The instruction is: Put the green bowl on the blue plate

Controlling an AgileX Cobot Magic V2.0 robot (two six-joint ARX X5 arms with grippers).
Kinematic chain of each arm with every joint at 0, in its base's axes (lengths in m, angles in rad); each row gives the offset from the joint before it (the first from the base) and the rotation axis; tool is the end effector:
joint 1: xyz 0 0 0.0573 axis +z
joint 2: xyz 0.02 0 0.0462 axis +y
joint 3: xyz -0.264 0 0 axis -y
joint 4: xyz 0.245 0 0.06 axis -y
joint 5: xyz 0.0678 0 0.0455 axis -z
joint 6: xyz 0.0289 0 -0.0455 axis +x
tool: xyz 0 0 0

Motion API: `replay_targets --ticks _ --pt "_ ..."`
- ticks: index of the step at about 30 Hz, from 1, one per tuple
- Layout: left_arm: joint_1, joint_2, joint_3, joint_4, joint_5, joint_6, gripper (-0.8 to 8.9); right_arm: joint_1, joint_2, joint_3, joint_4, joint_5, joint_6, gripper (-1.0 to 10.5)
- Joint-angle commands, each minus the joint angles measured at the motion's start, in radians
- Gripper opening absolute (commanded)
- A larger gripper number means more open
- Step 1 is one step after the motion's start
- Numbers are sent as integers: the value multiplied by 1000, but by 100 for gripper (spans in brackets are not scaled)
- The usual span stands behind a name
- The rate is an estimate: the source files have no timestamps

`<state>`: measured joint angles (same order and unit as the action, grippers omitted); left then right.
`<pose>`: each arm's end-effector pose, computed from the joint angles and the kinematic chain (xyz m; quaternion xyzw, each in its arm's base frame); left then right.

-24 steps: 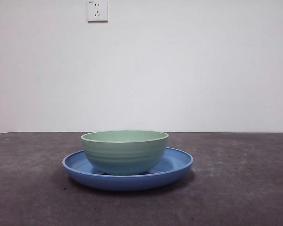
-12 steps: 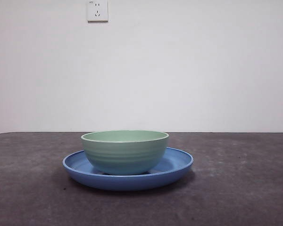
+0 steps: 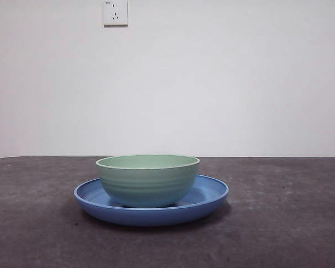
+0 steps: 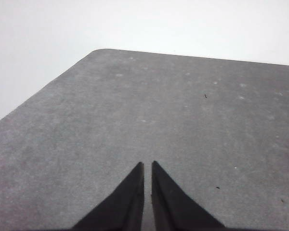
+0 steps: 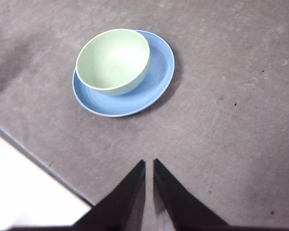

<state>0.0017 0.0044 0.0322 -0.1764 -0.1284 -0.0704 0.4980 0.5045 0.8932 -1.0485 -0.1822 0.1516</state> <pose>0.0946 0.0039 0.1572 -0.0303 0.0718 0.0674 0.9947 0.0580 0.0375 0.3205 0.0167 0.3429 0.2905 0.8932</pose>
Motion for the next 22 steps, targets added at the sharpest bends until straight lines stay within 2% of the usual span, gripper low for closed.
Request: replay_targets --ticks 1,4,8,11,17,22 --pt "-2 -1 -20 -6 -5 -6 27 -71 -24 -1 68 6 -116 24" --pt "-2 -1 -20 -6 -5 -6 27 -212 -85 -75 268 3 -150 24" --pt "-2 -1 -20 -6 -5 -6 27 -394 -204 -267 599 4 -172 24" --pt "-2 -1 -20 -6 -5 -6 27 -491 -289 -419 733 3 -191 24" --pt "-2 -1 -20 -6 -5 -6 27 -590 -405 -677 868 4 -194 24" --pt "-2 -1 -20 -6 -5 -6 27 -602 -470 -823 950 12 -193 24"
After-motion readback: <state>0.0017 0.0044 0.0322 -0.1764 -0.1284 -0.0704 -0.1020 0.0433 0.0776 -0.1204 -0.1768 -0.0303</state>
